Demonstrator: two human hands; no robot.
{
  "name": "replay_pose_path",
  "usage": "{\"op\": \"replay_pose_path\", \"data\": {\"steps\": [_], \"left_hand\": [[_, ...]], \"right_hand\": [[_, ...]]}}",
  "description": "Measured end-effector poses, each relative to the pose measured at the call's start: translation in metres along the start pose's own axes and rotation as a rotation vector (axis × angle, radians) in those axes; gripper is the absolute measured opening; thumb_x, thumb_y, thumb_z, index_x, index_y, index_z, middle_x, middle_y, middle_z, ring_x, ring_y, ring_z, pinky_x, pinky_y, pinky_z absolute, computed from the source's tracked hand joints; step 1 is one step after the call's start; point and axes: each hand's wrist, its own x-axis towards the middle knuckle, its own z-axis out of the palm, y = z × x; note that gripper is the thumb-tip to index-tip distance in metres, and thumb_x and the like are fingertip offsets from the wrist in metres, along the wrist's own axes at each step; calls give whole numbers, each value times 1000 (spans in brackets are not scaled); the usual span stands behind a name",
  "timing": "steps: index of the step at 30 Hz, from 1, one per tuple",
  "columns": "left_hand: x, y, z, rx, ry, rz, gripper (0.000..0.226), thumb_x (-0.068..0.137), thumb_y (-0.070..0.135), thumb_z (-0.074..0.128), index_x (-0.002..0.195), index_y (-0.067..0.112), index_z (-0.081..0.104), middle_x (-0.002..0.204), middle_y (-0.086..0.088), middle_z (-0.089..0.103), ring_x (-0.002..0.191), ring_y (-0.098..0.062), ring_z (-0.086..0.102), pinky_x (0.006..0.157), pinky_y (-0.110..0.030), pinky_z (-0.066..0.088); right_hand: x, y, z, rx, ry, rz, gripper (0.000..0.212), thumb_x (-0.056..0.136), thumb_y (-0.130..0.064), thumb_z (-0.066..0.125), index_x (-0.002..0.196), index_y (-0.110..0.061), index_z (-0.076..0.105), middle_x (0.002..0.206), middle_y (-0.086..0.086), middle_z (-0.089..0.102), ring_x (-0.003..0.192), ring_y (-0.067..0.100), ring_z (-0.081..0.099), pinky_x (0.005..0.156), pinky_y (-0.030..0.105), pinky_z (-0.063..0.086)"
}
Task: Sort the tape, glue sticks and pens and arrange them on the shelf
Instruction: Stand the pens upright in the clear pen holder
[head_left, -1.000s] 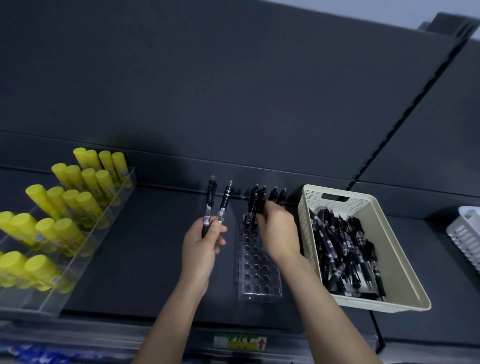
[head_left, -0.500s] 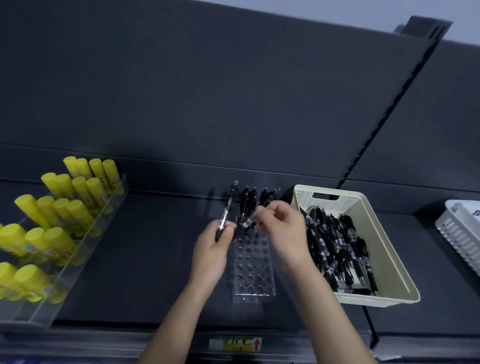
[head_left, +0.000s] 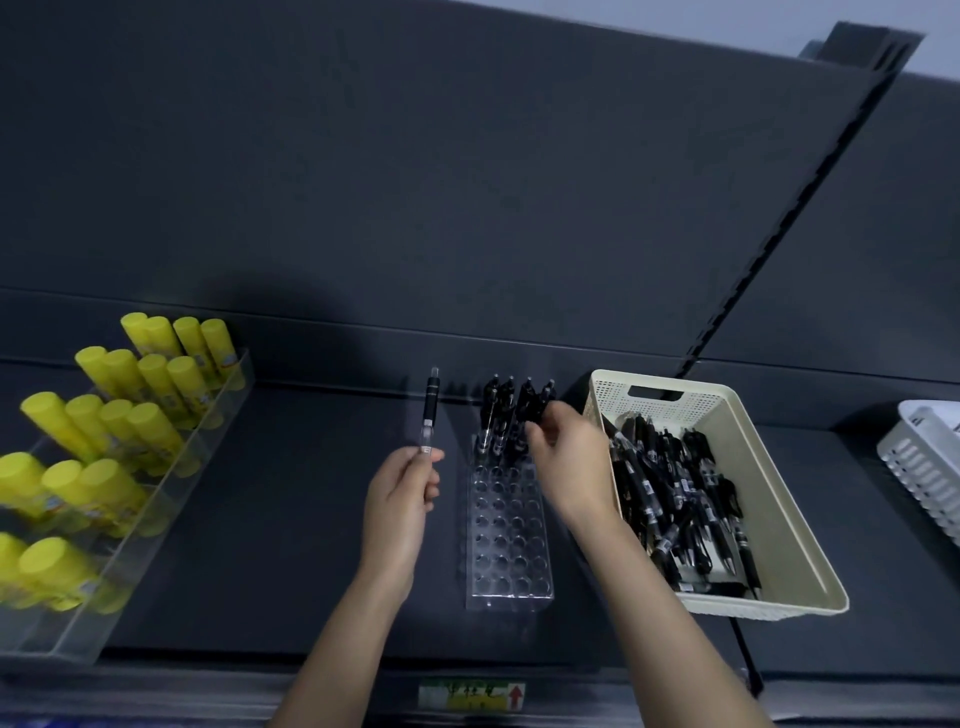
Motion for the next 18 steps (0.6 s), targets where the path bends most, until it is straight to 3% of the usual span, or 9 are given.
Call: {"op": "replay_pose_path", "data": {"steps": [4,7,9,11,13,16,18], "left_hand": [[-2,-4,-3,29,-5,50,15,92,17,60,93,27,71,75,19,69,70,7,60,61,-7,46],[-4,-3,-3,10,7,57,18,88,12,67,92,29,71,86,17,73,80,7,65,61,-5,45],[-6,-2,-2,-10,-2,66,21,85,10,70,90,30,71,87,16,73,82,5,66,62,-5,46],[-7,0,-1,-7,-20,98,25,82,10,73,88,34,72,88,17,73,83,5,66,65,-4,46],[-8,1,1,16,-38,137,29,80,9,74,86,37,71,88,19,72,83,5,66,68,-5,47],[-9,3,10,55,-115,190,36,78,4,75,84,39,70,84,18,73,80,3,67,69,-8,48],[-11,3,19,99,-182,224,37,76,1,75,86,37,70,84,15,74,80,1,68,70,-9,48]], "right_hand": [[-1,0,5,-27,-48,-31,18,91,-15,57,75,-13,50,65,0,55,57,17,48,56,25,30],[0,0,4,-52,-74,-52,18,91,-14,57,74,-11,51,66,1,53,59,19,47,57,27,30],[-1,0,0,-95,-111,-64,22,91,-17,59,72,-11,51,66,2,53,61,22,48,58,28,32],[-3,1,-8,-93,-126,-37,17,90,-24,63,81,-9,61,74,6,64,70,25,58,63,32,44],[-9,-3,-19,106,-129,56,15,86,-22,69,94,-10,68,85,2,70,78,17,64,75,30,52],[-18,-15,-30,581,-294,164,11,79,-7,73,85,-14,67,75,-2,65,66,9,61,63,22,52],[-21,-20,-32,690,-334,138,15,79,1,71,72,-9,61,66,4,59,59,13,55,56,22,47]]}}
